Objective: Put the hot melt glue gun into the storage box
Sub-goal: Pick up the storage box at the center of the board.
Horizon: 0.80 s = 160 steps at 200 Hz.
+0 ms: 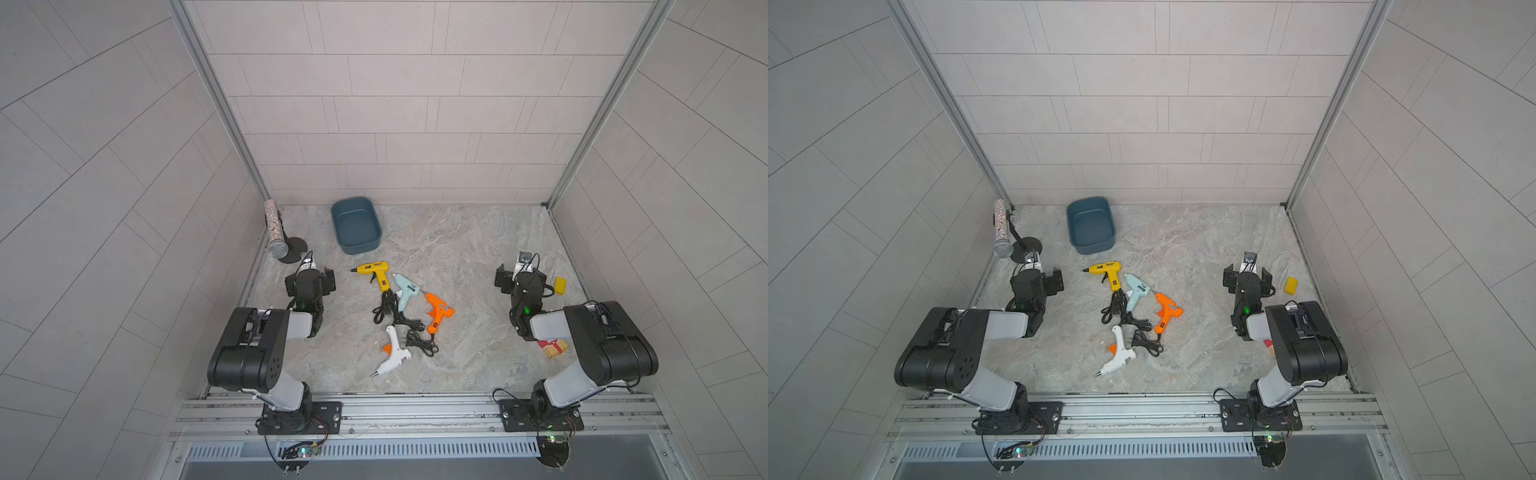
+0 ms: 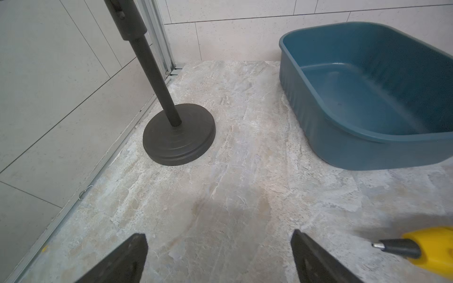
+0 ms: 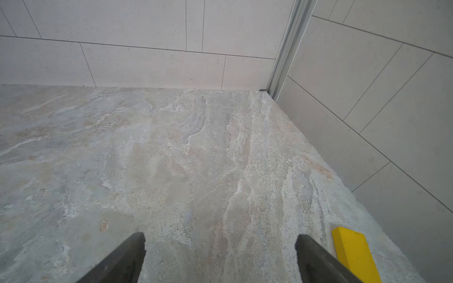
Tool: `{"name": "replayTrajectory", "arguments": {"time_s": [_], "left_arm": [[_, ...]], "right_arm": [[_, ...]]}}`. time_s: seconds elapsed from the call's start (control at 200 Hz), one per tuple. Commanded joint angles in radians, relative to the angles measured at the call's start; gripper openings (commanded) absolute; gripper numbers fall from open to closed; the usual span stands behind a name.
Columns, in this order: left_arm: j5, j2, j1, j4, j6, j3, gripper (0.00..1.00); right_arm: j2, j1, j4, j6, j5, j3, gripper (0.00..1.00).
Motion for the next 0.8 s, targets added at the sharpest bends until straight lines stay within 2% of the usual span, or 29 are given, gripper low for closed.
{"name": "replayTrajectory", "arguments": {"time_s": [0.0, 0.796], "left_arm": [[-0.007, 0.001, 0.005, 0.035, -0.006, 0.000, 1.00], [-0.032, 0.001, -0.003, 0.017, -0.010, 0.008, 1.00]], "right_arm": [[0.004, -0.004, -0.010, 0.007, 0.001, -0.006, 1.00], [0.004, -0.005, -0.019, 0.009, -0.004, -0.002, 1.00]]}}
